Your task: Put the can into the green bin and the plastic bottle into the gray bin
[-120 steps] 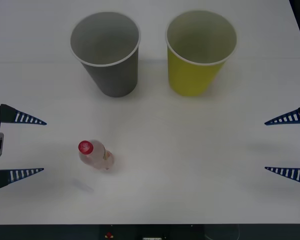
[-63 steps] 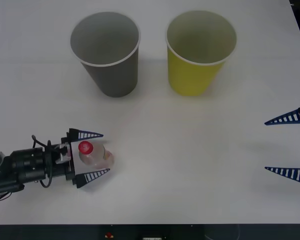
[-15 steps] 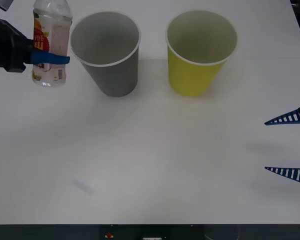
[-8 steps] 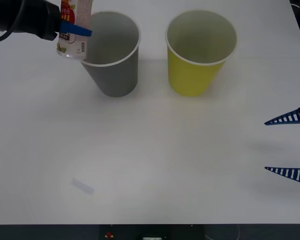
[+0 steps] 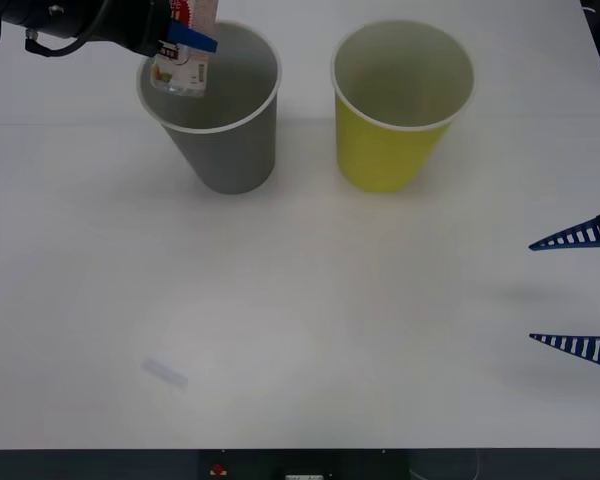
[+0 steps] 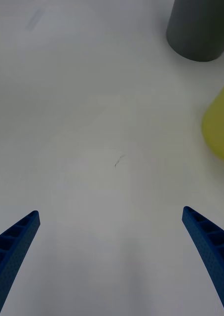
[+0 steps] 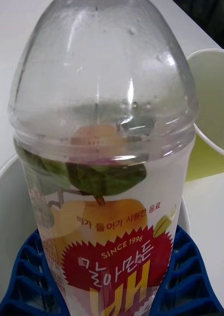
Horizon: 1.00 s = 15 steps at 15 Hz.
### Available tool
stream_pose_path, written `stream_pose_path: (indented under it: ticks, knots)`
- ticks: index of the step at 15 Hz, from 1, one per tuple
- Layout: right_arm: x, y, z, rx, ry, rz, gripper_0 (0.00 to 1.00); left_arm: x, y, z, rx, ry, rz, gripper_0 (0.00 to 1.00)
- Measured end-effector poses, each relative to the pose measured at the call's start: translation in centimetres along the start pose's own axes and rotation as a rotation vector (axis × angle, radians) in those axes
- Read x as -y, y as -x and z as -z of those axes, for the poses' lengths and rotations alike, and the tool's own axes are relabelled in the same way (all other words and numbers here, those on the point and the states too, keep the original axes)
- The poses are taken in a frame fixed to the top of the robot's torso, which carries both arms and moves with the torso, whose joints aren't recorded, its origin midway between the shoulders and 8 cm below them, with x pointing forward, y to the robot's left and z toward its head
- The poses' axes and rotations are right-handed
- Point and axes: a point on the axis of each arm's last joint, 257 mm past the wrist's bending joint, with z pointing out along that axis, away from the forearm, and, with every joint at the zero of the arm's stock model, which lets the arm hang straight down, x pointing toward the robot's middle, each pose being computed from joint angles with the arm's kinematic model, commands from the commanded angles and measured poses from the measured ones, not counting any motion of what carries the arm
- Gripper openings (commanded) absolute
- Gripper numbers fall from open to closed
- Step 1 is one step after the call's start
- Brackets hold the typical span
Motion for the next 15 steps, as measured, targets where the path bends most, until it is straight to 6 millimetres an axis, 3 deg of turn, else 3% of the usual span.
stream_pose_path:
  ticks: [1, 2, 3, 11, 15]
  knots:
    - [0.0, 0.0, 0.0, 0.000, 0.000, 0.000, 1.00, 0.1, 0.0, 0.0, -0.001, -0.003, -0.001, 0.19]
    - [0.0, 0.0, 0.0, 0.000, 0.000, 0.000, 1.00, 0.2, -0.1, -0.1, -0.003, -0.007, -0.005, 0.81]
    - [0.0, 0.0, 0.0, 0.000, 0.000, 0.000, 1.00, 0.3, -0.2, -0.1, -0.005, -0.012, -0.012, 1.00]
    - [0.0, 0.0, 0.0, 0.000, 0.000, 0.000, 1.00, 2.0, -0.2, -0.1, 0.009, -0.083, -0.051, 1.00]
    - [0.0, 0.0, 0.0, 0.000, 0.000, 0.000, 1.00, 2.1, -1.6, 1.5, 0.041, -0.136, -0.085, 1.00]
